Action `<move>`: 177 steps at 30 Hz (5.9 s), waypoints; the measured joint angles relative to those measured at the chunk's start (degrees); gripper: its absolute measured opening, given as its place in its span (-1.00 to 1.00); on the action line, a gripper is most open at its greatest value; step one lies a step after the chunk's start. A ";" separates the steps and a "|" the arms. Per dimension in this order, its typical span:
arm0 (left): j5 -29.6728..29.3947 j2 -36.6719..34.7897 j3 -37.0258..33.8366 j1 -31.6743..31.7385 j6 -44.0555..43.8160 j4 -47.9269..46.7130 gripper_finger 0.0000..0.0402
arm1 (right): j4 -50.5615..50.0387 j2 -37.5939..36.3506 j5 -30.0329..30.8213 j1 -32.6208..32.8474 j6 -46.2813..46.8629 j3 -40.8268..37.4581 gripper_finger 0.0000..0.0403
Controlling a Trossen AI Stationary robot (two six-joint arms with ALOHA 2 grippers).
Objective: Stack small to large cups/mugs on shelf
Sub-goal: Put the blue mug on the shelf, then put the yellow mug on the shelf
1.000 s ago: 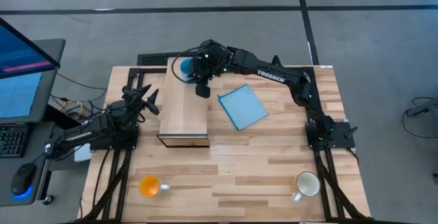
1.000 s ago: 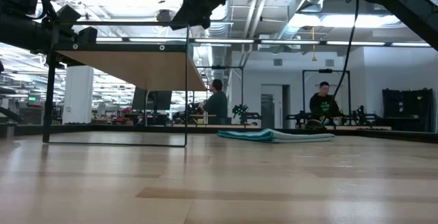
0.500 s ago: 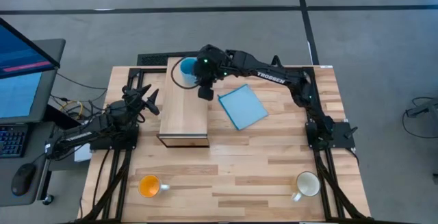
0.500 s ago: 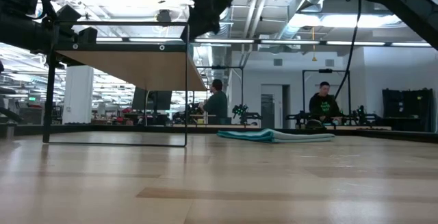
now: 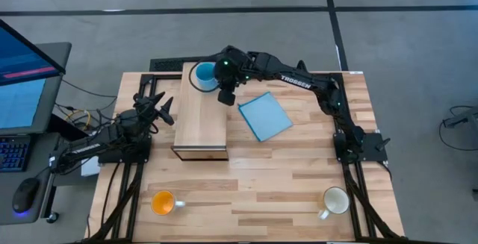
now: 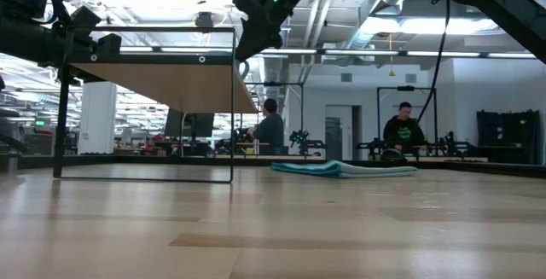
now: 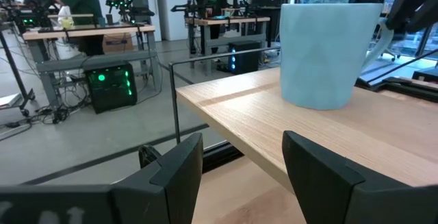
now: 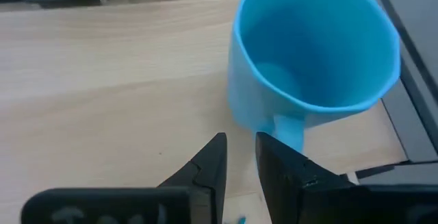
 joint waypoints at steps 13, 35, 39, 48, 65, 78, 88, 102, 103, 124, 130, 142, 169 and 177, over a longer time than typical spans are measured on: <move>0.01 0.00 0.00 0.00 -0.01 0.01 -0.03 | 0.17 0.00 5.60 -0.39 -1.69 0.00 -0.50; 0.00 0.00 0.00 0.00 -0.03 0.00 -0.03 | 1.17 0.00 10.01 -0.39 -4.32 0.00 -0.50; 0.00 0.00 -0.02 -0.02 -0.73 -0.01 -0.03 | 2.01 0.00 9.99 -0.39 -4.32 0.02 -0.50; 0.02 0.00 0.00 0.00 -0.80 0.01 -0.03 | 1.97 0.00 9.99 -0.39 -4.58 0.02 -0.50; 0.02 0.00 -0.01 -0.01 -0.86 0.00 -0.03 | 1.36 -0.05 11.21 0.01 -4.93 0.04 -0.50; 0.02 0.00 -0.02 0.00 -0.86 -0.01 -0.03 | -15.39 -5.18 10.75 4.65 0.41 0.04 -0.50; 0.02 0.00 0.00 0.00 -0.40 -0.01 -0.03 | -28.49 -13.14 9.32 4.45 8.47 0.04 -0.50; 0.02 0.00 -0.02 0.00 -0.73 0.01 -0.03 | -26.61 -30.40 9.75 3.32 10.84 -6.57 -0.50; 0.04 0.02 0.00 0.00 -0.73 -0.01 -0.03 | -24.54 -32.60 9.71 2.96 10.83 -9.70 -0.50; 0.02 0.02 0.00 -0.01 0.47 0.01 -0.03 | 7.11 -82.13 3.35 6.26 31.60 -75.98 -0.50; 0.02 0.02 0.00 0.00 0.67 0.01 -0.03 | -6.81 -87.79 2.12 11.51 47.36 -77.79 -0.50; 0.02 0.02 0.00 0.00 0.67 0.01 -0.03 | -17.83 -92.12 -5.72 19.13 64.79 -77.79 -0.50; 11.06 0.02 -0.02 -0.01 -19.77 0.01 -0.03 | -12.01 -99.26 14.71 21.00 47.56 -84.82 -0.50; 11.08 0.00 3.39 -0.01 -14.94 -0.41 -0.03 | 0.37 -106.66 14.58 21.00 47.72 -94.70 -0.50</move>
